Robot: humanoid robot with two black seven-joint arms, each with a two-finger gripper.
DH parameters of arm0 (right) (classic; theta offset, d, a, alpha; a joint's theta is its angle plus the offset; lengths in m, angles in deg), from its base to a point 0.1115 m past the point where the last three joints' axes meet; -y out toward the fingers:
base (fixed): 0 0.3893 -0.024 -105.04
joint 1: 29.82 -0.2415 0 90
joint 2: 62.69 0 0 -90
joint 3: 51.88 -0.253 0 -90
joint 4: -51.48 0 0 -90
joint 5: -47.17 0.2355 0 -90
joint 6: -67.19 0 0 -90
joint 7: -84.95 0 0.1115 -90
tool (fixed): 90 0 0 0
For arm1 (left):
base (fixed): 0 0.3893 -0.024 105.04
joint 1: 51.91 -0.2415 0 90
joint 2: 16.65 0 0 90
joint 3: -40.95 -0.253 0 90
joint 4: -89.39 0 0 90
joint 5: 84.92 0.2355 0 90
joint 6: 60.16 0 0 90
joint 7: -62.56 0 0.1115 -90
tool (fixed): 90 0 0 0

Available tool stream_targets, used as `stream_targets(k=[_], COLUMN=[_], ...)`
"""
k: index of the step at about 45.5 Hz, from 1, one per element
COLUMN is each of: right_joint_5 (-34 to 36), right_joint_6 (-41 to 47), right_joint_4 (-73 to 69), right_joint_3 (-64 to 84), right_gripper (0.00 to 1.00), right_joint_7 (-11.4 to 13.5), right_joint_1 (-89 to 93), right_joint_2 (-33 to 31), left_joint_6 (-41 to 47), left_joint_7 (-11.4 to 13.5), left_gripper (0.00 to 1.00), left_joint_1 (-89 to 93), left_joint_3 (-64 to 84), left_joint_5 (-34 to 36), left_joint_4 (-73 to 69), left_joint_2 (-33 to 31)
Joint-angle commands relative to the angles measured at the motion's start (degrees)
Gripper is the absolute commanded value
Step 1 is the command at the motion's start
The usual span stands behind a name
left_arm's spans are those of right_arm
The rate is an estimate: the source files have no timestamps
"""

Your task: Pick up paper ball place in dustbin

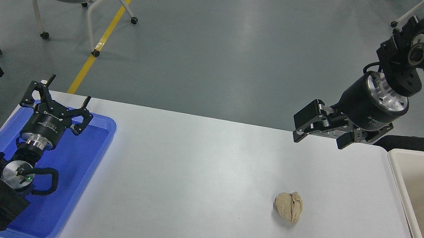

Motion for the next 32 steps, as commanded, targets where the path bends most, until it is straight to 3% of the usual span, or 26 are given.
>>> stream_targets(k=[1, 32], right_joint_5=[-0.3, -0.5], right_joint_6=[0.1, -0.6], right_joint_4=[0.1, 0.6], right_joint_3=[0.3, -1.3], right_gripper=[1.00, 1.00], right_joint_7=[0.0, 0.0], right_joint_1=[0.0, 6.0], right_joint_2=[0.3, 0.6], left_joint_6=[0.0, 0.0], left_joint_7=[0.5, -0.2], left_gripper=[1.00, 1.00], left_joint_1=[-0.1, -0.1], left_joint_3=[0.5, -0.6], left_joint_5=[-0.3, 0.3], left_joint_4=[0.2, 0.0], left_joint_2=[-0.3, 0.1])
